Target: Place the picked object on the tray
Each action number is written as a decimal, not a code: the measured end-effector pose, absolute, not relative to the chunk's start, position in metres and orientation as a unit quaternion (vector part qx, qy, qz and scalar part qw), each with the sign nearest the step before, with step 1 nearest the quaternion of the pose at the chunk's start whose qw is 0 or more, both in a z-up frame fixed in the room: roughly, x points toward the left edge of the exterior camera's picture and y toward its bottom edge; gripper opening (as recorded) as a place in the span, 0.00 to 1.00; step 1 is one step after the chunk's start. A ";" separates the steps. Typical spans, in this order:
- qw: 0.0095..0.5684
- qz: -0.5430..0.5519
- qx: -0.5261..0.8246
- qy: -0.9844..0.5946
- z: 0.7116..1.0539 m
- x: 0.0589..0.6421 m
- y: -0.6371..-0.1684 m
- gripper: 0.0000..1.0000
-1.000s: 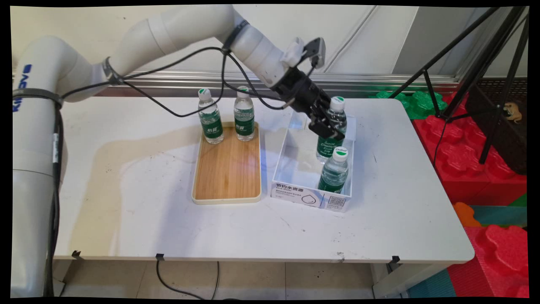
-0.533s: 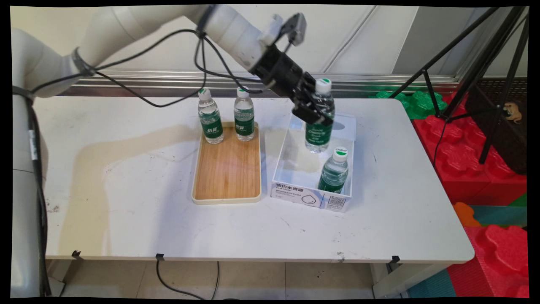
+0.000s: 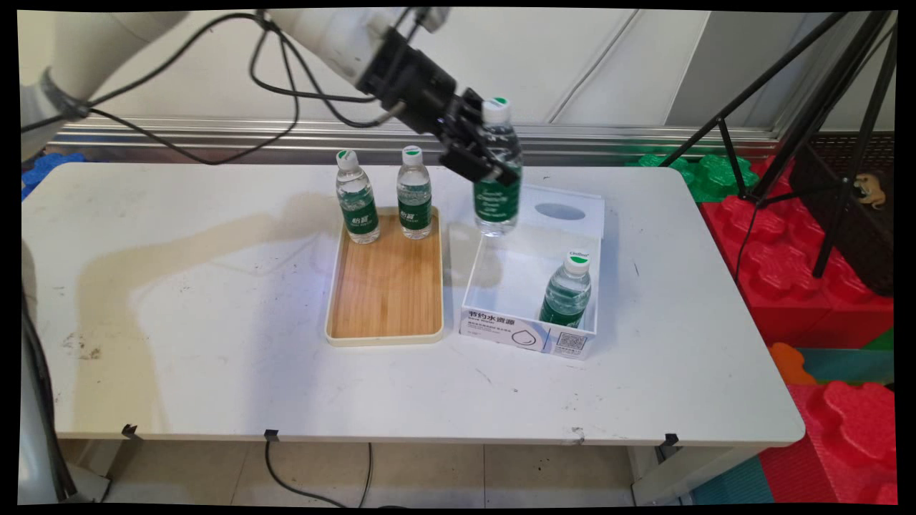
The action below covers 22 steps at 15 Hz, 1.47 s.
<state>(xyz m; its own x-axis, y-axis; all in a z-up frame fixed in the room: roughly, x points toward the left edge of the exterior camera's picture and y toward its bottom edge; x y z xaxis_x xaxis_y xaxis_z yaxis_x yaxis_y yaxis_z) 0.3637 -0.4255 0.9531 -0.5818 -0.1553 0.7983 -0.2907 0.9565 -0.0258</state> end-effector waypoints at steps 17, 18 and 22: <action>0.380 0.101 0.212 -0.894 0.924 0.469 -0.358 0.00; 0.377 0.101 0.217 -0.895 0.915 0.470 -0.359 0.00; 0.372 0.100 0.226 -0.895 0.888 0.466 -0.363 0.00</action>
